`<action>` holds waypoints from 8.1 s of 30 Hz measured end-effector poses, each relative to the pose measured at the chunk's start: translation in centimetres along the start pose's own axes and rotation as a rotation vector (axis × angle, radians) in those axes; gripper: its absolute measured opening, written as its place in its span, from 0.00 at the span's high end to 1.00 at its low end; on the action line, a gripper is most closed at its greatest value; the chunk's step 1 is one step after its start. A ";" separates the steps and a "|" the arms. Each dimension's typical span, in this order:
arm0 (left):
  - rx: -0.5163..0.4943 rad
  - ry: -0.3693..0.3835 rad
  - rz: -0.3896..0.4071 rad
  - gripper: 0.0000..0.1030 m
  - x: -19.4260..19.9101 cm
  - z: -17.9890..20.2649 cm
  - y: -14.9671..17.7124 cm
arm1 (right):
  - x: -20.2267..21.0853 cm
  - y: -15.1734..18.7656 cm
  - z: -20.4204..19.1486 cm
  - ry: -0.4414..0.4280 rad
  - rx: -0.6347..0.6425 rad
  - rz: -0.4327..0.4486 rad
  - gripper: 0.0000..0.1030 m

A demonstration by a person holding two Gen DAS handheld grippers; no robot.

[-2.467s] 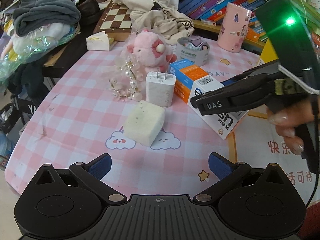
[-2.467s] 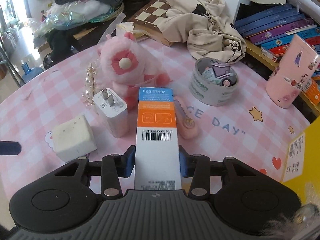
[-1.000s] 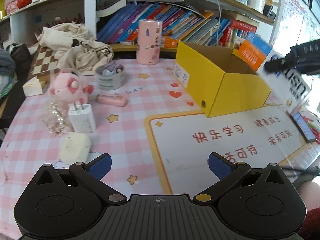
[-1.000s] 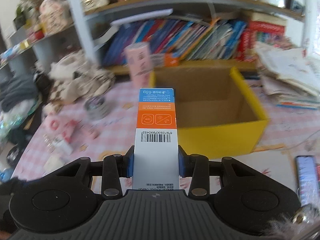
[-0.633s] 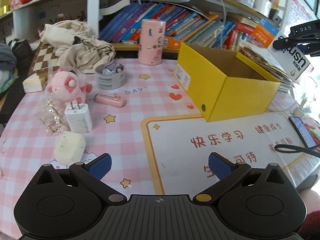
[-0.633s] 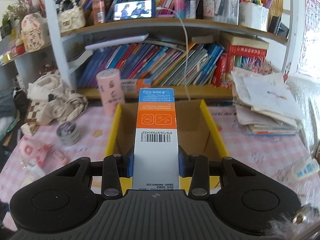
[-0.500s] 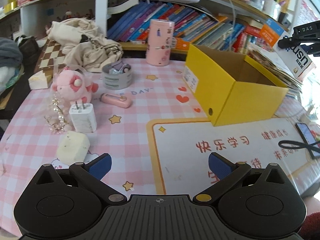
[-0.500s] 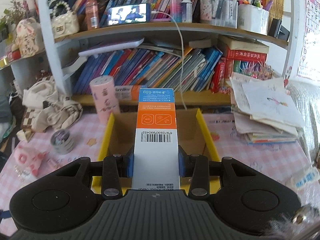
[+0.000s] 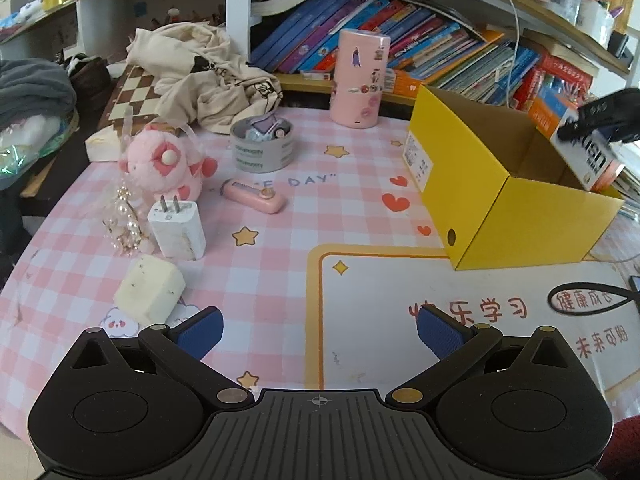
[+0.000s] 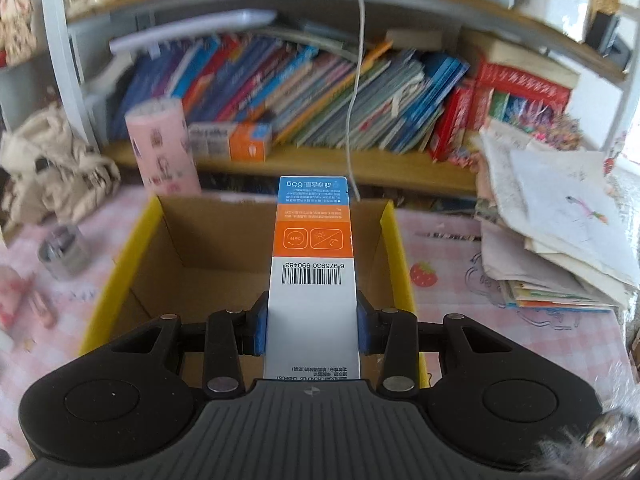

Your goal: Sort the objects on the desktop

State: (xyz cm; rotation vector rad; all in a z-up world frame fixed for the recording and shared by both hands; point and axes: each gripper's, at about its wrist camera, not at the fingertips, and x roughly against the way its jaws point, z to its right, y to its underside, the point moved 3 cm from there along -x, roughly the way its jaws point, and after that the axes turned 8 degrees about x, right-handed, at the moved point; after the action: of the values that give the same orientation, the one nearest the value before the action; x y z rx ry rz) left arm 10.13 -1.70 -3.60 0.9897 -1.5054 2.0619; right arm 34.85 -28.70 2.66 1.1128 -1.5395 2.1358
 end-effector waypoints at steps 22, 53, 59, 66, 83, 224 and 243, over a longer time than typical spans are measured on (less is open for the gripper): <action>-0.001 -0.062 -0.034 0.00 -1.3 4.3 0.6 | -7.9 2.6 -0.8 -0.098 0.164 -0.239 0.64; 0.154 -0.278 0.120 0.00 0.4 -2.7 -1.4 | 7.1 -1.9 -4.1 -0.370 0.122 0.219 0.64; 0.137 -0.267 0.095 0.00 -0.4 -6.0 -1.6 | 9.8 -0.3 -14.2 -0.541 0.247 0.189 0.64; 0.056 -0.218 0.027 0.00 -0.6 -8.1 -0.6 | 2.9 2.2 -25.8 -0.526 0.291 0.023 0.64; -0.179 -0.099 0.013 0.00 -0.7 -10.2 -0.8 | 2.7 8.0 -27.2 -0.369 0.149 -0.115 0.24; -0.282 0.284 0.133 0.66 4.0 6.4 -4.1 | 11.2 9.2 -14.3 -0.389 0.098 0.059 0.63; -0.283 0.300 0.217 0.66 3.7 16.0 -6.2 | 11.6 7.5 -3.4 -0.365 0.117 0.149 0.63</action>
State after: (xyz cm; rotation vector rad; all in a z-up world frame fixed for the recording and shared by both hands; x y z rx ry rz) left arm 16.69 -14.88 5.88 0.4062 -1.7346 1.9558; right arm 21.09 -30.98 5.48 1.5435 -1.7140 2.2365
